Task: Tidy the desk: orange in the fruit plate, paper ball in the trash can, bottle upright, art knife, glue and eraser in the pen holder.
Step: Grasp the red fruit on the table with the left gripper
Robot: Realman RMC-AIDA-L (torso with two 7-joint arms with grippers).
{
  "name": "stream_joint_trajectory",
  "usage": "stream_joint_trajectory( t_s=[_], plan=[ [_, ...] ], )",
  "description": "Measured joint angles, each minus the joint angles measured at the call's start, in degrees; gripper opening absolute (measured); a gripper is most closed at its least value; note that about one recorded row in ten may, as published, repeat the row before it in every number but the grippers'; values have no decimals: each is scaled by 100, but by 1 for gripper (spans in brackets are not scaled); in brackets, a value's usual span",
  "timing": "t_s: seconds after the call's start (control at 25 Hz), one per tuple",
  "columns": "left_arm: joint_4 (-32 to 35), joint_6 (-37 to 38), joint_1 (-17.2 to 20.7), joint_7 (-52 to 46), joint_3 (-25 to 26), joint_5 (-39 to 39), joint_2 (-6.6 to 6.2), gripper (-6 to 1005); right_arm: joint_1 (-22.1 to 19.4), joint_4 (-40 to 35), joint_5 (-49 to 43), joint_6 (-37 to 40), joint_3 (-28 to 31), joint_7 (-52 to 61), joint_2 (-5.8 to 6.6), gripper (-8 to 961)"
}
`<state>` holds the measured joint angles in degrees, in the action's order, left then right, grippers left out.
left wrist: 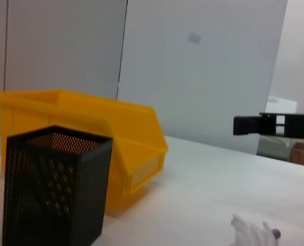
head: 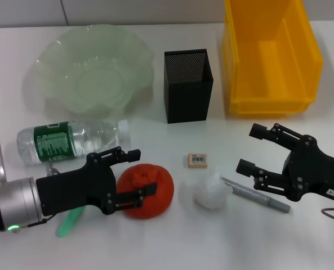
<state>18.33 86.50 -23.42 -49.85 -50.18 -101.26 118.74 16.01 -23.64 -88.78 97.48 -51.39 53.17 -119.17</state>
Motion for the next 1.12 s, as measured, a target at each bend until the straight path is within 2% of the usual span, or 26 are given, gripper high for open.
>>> stream_joint_trajectory(
  t_s=[0.68, 0.88, 1.08, 1.12],
  plan=[
    [-213, -328, -45, 153, -165, 21, 9, 786, 67, 71, -70, 32, -15, 0, -10, 823],
    [-216, -421, -37, 161, -141, 52, 23, 675, 72, 71, -70, 44, -11, 18, -10, 824],
    [-207, -386, -42, 148, -140, 54, 26, 365, 71, 70, -70, 42, -11, 32, -9, 824],
    [-207, -386, -42, 148, -140, 54, 26, 345, 71, 70, -70, 37, -11, 33, -9, 824]
  ],
)
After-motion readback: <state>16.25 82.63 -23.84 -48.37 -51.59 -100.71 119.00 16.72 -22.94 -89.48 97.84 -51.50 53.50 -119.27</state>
